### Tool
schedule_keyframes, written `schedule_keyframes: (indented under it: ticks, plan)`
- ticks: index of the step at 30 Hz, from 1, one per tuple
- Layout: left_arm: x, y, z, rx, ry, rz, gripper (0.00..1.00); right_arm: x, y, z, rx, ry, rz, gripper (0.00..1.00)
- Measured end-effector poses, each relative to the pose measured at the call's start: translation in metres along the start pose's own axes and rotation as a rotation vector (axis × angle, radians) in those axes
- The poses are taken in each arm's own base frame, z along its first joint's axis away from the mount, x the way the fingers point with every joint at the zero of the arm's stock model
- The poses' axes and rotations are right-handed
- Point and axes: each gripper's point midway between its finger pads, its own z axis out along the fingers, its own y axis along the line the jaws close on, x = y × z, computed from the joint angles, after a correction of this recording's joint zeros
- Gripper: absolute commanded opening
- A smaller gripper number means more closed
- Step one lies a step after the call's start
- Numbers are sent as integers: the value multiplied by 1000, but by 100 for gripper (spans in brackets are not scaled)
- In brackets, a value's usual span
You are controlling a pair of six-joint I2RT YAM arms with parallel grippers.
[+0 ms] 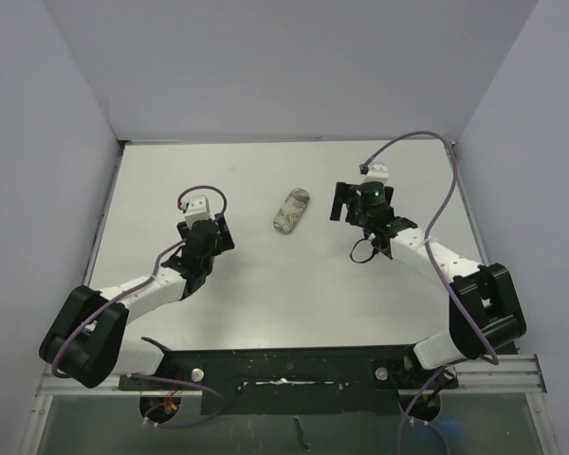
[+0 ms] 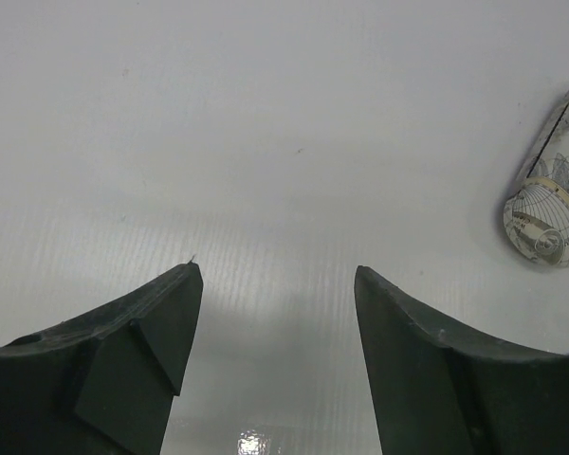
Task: Organize the sunglasses
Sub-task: Reset both arms
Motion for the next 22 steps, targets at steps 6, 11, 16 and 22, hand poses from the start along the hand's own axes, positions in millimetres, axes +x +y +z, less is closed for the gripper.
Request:
schedule_keyframes:
  ticks: [6,11,16,22]
  plan:
    - [3,1,0,0,0,2,70,-1,-13,-4,67,-16,-2,98]
    - [2,1,0,1,-3,1,71,0,-17,-4,85,-16,-4,98]
    - [-1,0,-1,6,-11,-4,72,2,-18,-4,88,-13,-5,98]
    - [-3,-1,-2,11,-16,-6,73,7,-20,-6,87,-13,-9,98]
